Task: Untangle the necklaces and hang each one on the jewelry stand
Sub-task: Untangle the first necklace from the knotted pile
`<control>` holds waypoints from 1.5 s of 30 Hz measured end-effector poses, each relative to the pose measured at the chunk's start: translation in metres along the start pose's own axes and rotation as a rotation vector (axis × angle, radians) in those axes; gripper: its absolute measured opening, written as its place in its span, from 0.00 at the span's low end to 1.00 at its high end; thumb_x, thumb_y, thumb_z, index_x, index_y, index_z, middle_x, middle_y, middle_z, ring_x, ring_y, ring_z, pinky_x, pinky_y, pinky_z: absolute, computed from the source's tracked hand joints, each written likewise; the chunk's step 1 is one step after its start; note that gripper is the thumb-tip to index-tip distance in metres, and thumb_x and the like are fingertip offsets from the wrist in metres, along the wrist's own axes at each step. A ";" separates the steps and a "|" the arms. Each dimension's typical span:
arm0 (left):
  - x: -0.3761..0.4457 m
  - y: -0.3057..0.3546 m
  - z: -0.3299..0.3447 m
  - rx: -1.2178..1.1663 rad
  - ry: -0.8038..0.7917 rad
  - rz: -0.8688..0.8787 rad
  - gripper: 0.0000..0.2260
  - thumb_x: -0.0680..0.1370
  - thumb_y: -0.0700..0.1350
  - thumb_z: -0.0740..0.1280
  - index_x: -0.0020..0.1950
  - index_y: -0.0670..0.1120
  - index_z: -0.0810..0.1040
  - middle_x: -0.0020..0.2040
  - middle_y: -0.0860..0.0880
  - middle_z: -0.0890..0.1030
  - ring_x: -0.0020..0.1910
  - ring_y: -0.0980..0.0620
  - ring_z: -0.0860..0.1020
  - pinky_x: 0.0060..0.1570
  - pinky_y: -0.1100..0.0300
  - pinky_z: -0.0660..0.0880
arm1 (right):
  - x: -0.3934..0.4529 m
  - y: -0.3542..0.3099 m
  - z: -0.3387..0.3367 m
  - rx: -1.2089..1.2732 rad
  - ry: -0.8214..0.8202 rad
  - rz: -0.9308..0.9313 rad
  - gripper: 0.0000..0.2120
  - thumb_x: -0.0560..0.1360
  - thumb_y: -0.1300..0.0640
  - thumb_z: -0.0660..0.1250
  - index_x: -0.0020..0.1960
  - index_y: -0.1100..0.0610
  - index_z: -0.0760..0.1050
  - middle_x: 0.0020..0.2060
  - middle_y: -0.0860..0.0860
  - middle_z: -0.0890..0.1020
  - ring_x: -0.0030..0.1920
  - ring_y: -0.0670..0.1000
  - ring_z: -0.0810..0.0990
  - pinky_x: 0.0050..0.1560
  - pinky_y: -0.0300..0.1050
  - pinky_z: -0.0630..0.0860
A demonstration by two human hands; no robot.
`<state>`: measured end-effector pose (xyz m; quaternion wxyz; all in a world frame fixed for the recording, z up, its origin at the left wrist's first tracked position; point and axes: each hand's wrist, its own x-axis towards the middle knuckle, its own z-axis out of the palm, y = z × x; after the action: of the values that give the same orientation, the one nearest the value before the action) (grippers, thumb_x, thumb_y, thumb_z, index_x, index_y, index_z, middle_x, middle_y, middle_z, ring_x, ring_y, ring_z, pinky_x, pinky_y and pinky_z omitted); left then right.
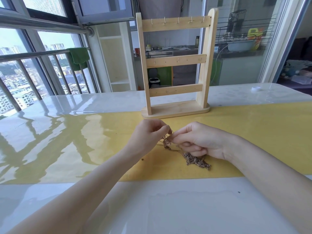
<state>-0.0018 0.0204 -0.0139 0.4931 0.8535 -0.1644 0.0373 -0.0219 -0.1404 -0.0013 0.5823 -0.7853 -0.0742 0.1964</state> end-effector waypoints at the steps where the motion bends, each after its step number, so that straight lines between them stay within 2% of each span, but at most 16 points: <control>1: -0.001 0.001 0.001 0.063 0.014 0.055 0.11 0.77 0.40 0.64 0.36 0.46 0.80 0.23 0.58 0.72 0.24 0.59 0.67 0.26 0.71 0.61 | -0.001 -0.001 0.000 -0.001 -0.013 -0.003 0.07 0.78 0.65 0.61 0.47 0.63 0.78 0.21 0.46 0.60 0.19 0.43 0.55 0.18 0.34 0.50; 4: -0.004 0.004 0.004 0.157 0.046 0.172 0.09 0.77 0.39 0.64 0.38 0.45 0.80 0.29 0.53 0.79 0.26 0.61 0.72 0.29 0.72 0.64 | 0.000 -0.001 0.000 -0.013 -0.051 -0.016 0.20 0.80 0.61 0.59 0.31 0.55 0.77 0.24 0.47 0.57 0.21 0.44 0.53 0.19 0.35 0.49; 6: -0.005 0.004 0.004 0.135 0.068 0.205 0.09 0.77 0.38 0.65 0.38 0.43 0.80 0.30 0.49 0.80 0.29 0.60 0.73 0.31 0.72 0.66 | -0.002 -0.002 0.001 -0.014 -0.090 -0.009 0.25 0.81 0.59 0.57 0.28 0.51 0.79 0.26 0.48 0.56 0.21 0.44 0.53 0.21 0.35 0.49; 8: -0.006 0.003 0.003 0.103 0.077 0.222 0.08 0.77 0.38 0.65 0.39 0.41 0.81 0.29 0.49 0.79 0.28 0.60 0.73 0.31 0.73 0.66 | -0.003 -0.004 0.000 -0.002 -0.123 0.004 0.22 0.82 0.57 0.57 0.34 0.51 0.80 0.27 0.48 0.57 0.22 0.44 0.54 0.21 0.35 0.50; 10: -0.005 0.003 0.004 0.122 0.082 0.247 0.08 0.77 0.38 0.66 0.40 0.41 0.81 0.28 0.52 0.78 0.27 0.61 0.72 0.29 0.72 0.66 | -0.004 -0.004 -0.002 0.003 -0.153 0.008 0.15 0.81 0.57 0.58 0.42 0.56 0.80 0.28 0.48 0.58 0.21 0.43 0.55 0.20 0.35 0.50; 12: -0.005 0.003 0.004 0.146 0.086 0.280 0.07 0.78 0.39 0.66 0.41 0.41 0.81 0.29 0.57 0.76 0.27 0.64 0.73 0.30 0.72 0.66 | -0.003 -0.003 -0.003 0.026 -0.144 0.003 0.12 0.80 0.60 0.60 0.41 0.57 0.78 0.27 0.48 0.59 0.21 0.43 0.55 0.20 0.34 0.51; 17: -0.003 0.003 0.001 0.092 0.105 0.248 0.08 0.78 0.38 0.65 0.40 0.45 0.80 0.29 0.57 0.75 0.25 0.63 0.73 0.25 0.71 0.67 | 0.001 -0.001 -0.003 0.091 0.027 -0.010 0.09 0.76 0.61 0.66 0.37 0.59 0.77 0.26 0.49 0.59 0.21 0.44 0.56 0.19 0.35 0.53; 22: -0.002 0.001 0.003 0.001 0.137 0.097 0.10 0.79 0.41 0.64 0.39 0.46 0.79 0.30 0.53 0.77 0.27 0.60 0.77 0.23 0.67 0.68 | 0.003 0.002 0.001 -0.048 0.266 -0.051 0.05 0.74 0.60 0.69 0.41 0.61 0.78 0.19 0.44 0.70 0.20 0.44 0.65 0.21 0.36 0.62; 25: -0.002 0.002 0.003 -0.047 0.133 0.052 0.11 0.79 0.40 0.63 0.38 0.46 0.79 0.32 0.53 0.78 0.29 0.59 0.79 0.23 0.66 0.68 | 0.005 0.004 0.003 -0.093 0.319 -0.054 0.06 0.75 0.59 0.68 0.41 0.60 0.78 0.21 0.48 0.71 0.20 0.45 0.67 0.24 0.36 0.67; 30: -0.002 0.005 0.002 -0.199 0.110 -0.027 0.11 0.79 0.40 0.63 0.39 0.44 0.80 0.30 0.52 0.74 0.28 0.59 0.72 0.24 0.66 0.67 | 0.005 0.003 0.002 -0.100 0.224 -0.048 0.06 0.76 0.57 0.67 0.44 0.59 0.79 0.21 0.48 0.72 0.21 0.46 0.68 0.25 0.36 0.68; 34: -0.002 0.006 0.000 -0.352 0.055 -0.139 0.11 0.80 0.41 0.62 0.40 0.44 0.80 0.27 0.55 0.72 0.27 0.58 0.68 0.24 0.66 0.65 | 0.000 0.001 0.000 -0.042 0.081 -0.077 0.08 0.74 0.60 0.71 0.52 0.60 0.80 0.20 0.43 0.70 0.22 0.45 0.62 0.22 0.36 0.61; 37: -0.003 0.007 0.001 -0.331 0.029 -0.140 0.10 0.80 0.42 0.63 0.40 0.45 0.80 0.26 0.57 0.72 0.24 0.58 0.67 0.23 0.67 0.64 | 0.000 0.000 0.003 -0.137 0.121 -0.092 0.07 0.72 0.59 0.73 0.50 0.58 0.82 0.24 0.46 0.71 0.22 0.46 0.58 0.22 0.37 0.56; 39: -0.003 0.007 0.002 -0.302 0.040 -0.143 0.11 0.79 0.41 0.63 0.39 0.45 0.80 0.27 0.56 0.72 0.22 0.59 0.66 0.22 0.67 0.63 | 0.000 0.000 0.004 -0.146 0.162 -0.108 0.06 0.71 0.58 0.74 0.47 0.57 0.83 0.25 0.48 0.68 0.22 0.46 0.57 0.22 0.38 0.54; 43: -0.003 0.007 0.001 -0.239 0.058 -0.140 0.11 0.79 0.41 0.63 0.38 0.45 0.80 0.27 0.55 0.70 0.21 0.60 0.65 0.21 0.69 0.61 | -0.005 -0.003 -0.002 -0.087 0.150 -0.137 0.07 0.75 0.57 0.69 0.48 0.60 0.81 0.17 0.42 0.69 0.23 0.47 0.56 0.24 0.37 0.56; 45: -0.003 0.007 0.001 -0.219 0.040 -0.138 0.12 0.79 0.42 0.63 0.37 0.46 0.80 0.28 0.54 0.70 0.21 0.60 0.65 0.21 0.69 0.60 | -0.004 -0.003 -0.002 -0.105 0.158 -0.127 0.07 0.75 0.58 0.69 0.47 0.61 0.82 0.17 0.43 0.67 0.22 0.47 0.55 0.23 0.37 0.57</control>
<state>-0.0076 0.0166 -0.0093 0.5881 0.8028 -0.0984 0.0020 -0.0246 -0.1428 0.0025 0.5555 -0.8216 -0.0881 0.0925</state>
